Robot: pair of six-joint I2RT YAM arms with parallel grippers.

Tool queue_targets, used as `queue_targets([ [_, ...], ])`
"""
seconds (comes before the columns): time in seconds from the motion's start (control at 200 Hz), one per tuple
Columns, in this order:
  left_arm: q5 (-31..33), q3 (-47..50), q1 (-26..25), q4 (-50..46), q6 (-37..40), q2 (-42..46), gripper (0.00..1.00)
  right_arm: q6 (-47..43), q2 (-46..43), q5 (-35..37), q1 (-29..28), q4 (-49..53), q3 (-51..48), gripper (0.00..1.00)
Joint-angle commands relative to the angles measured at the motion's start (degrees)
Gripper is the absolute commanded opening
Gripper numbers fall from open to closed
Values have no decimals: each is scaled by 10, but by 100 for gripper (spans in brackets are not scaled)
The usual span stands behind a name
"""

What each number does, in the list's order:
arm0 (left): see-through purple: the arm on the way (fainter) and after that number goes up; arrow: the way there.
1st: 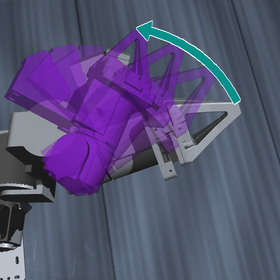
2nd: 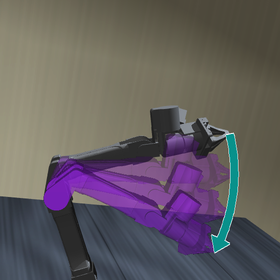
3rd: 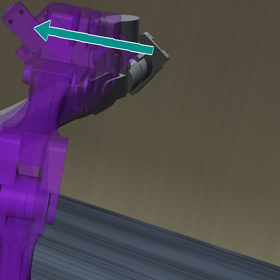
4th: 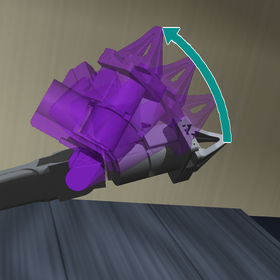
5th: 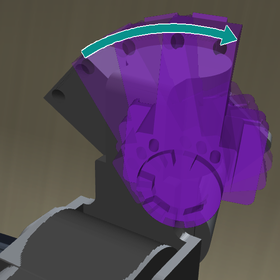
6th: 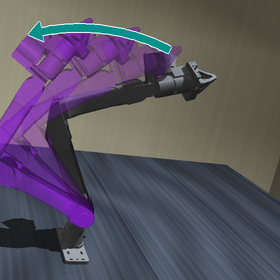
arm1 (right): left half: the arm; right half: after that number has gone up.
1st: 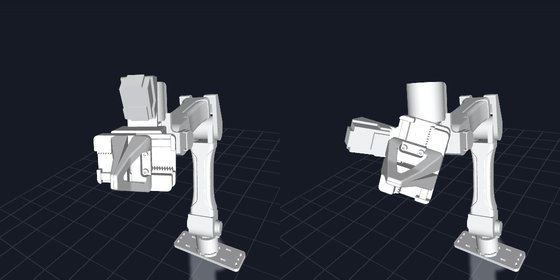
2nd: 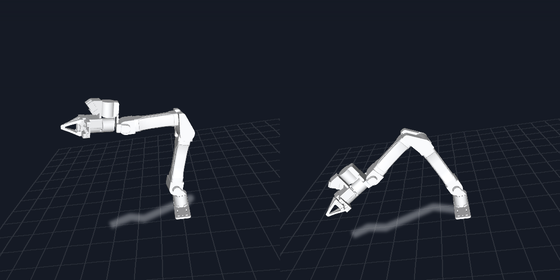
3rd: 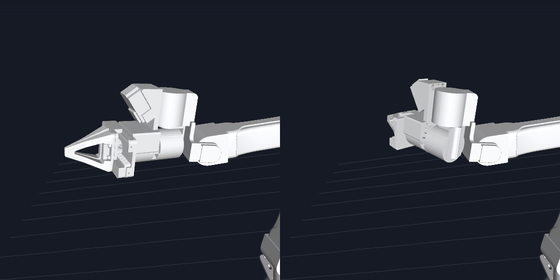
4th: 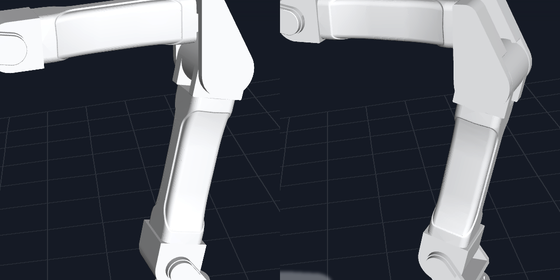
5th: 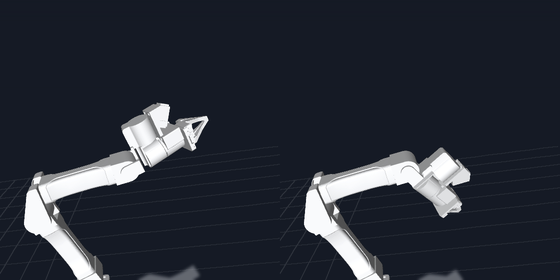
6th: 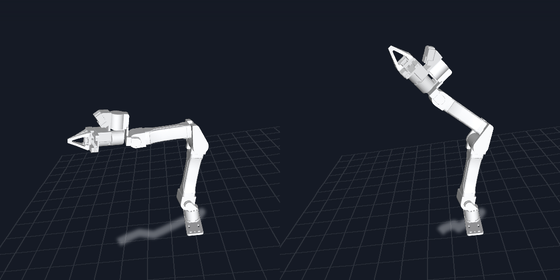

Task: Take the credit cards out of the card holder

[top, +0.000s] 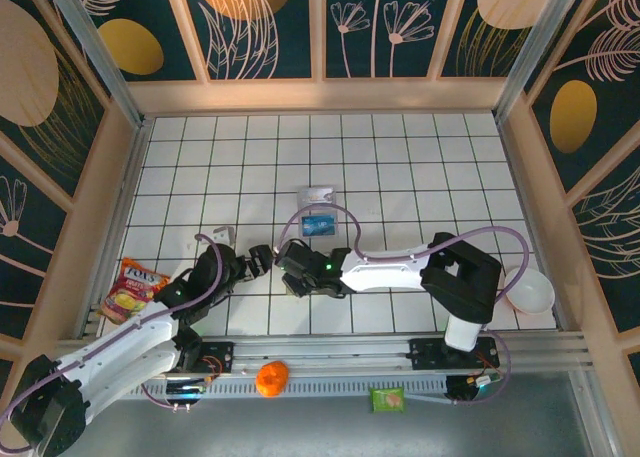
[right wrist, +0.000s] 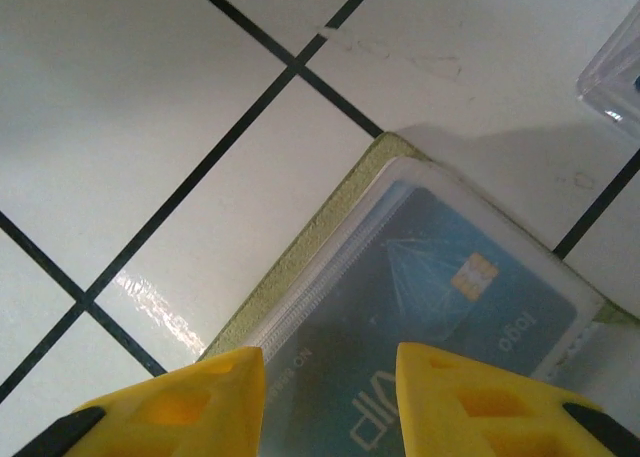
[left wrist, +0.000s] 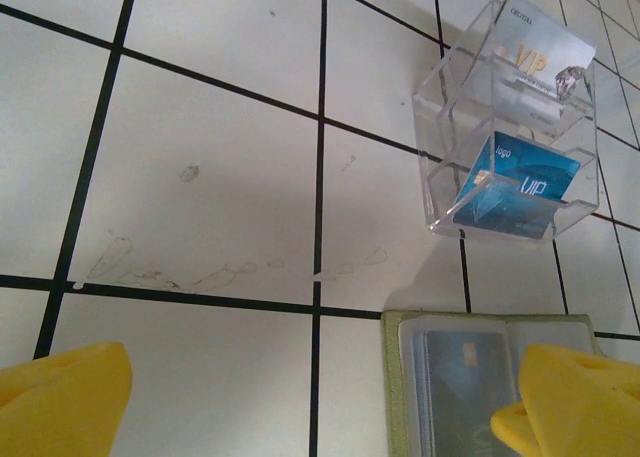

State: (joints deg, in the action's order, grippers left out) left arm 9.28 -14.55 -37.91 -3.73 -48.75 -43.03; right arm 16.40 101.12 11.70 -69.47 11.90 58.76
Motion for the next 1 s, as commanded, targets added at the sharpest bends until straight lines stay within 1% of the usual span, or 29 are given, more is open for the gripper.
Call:
queue_targets([
  [0.0,-9,8,3,-2,-7,3,99,-7,20,22,-3,19,16,40],
  [0.19,-14,7,3,0,-3,1,99,1,41,23,-5,21,8,40],
  [0.295,-21,9,3,5,-3,0,98,7,55,32,-8,29,10,38],
  [0.35,-27,10,3,9,-3,-2,98,10,55,34,-10,29,10,33],
  [0.43,-42,10,3,17,1,-8,96,17,50,30,-10,21,7,22],
  [0.53,-68,11,3,37,6,-22,89,28,43,24,-9,5,2,10],
  [0.641,-112,17,3,77,7,-45,77,47,26,23,-5,-19,-10,0],
  [0.711,-139,23,3,111,-1,-65,66,60,10,20,0,-42,-24,0],
  [0.811,-172,26,1,152,-8,-97,48,75,-16,9,7,-83,-51,0],
  [0.911,-190,25,-11,188,-17,-125,34,86,-39,-5,13,-120,-79,0],
  [0.996,-195,20,-28,207,-21,-151,25,94,-61,-21,20,-147,-103,0],
])
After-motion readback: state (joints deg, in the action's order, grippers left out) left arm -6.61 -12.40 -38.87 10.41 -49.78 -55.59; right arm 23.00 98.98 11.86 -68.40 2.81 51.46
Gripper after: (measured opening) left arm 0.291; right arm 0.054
